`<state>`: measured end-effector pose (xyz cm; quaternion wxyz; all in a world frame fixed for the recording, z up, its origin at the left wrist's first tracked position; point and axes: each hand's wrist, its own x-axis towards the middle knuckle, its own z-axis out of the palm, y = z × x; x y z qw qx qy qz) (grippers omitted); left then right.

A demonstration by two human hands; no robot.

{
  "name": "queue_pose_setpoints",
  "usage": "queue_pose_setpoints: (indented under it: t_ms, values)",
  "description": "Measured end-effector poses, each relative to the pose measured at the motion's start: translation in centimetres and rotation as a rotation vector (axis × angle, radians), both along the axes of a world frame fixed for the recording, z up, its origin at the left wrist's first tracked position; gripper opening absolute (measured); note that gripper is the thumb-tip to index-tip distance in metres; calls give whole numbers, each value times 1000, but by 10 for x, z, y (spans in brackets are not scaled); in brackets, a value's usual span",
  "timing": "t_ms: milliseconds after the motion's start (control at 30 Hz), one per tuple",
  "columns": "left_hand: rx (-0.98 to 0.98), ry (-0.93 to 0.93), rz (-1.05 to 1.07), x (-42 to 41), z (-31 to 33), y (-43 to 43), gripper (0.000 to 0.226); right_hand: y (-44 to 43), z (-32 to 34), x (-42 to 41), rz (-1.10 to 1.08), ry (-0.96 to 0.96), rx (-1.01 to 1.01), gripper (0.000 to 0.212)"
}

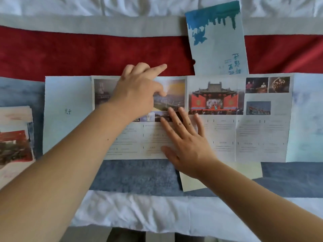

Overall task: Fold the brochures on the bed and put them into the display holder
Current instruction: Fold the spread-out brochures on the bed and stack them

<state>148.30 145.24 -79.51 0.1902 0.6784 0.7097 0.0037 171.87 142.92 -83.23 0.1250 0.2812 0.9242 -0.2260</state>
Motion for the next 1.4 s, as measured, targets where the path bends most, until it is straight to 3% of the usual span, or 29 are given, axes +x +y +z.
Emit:
queue_pose_setpoints:
  t_ms: [133,300,767,967,1200,1400]
  values:
    - [88,16,31,-25,-22,-44,34,-17,-8,-33,-26,-2,44,76]
    - [-1,89,194,-69,-45,-105,59,-30,-15,-72,-58,-48,138,73]
    - [8,201,600,-182,-64,-212,71,-43,-23,-107,-113,-95,263,73]
    - [48,146,651,-184,-65,-216,77,-54,-15,-159,-212,-22,182,68]
    - [259,6,703,-183,-66,-220,73,-80,-20,-246,-224,57,165,68]
    - [216,-21,721,-177,-64,-216,77,-97,-28,-276,-276,40,184,65]
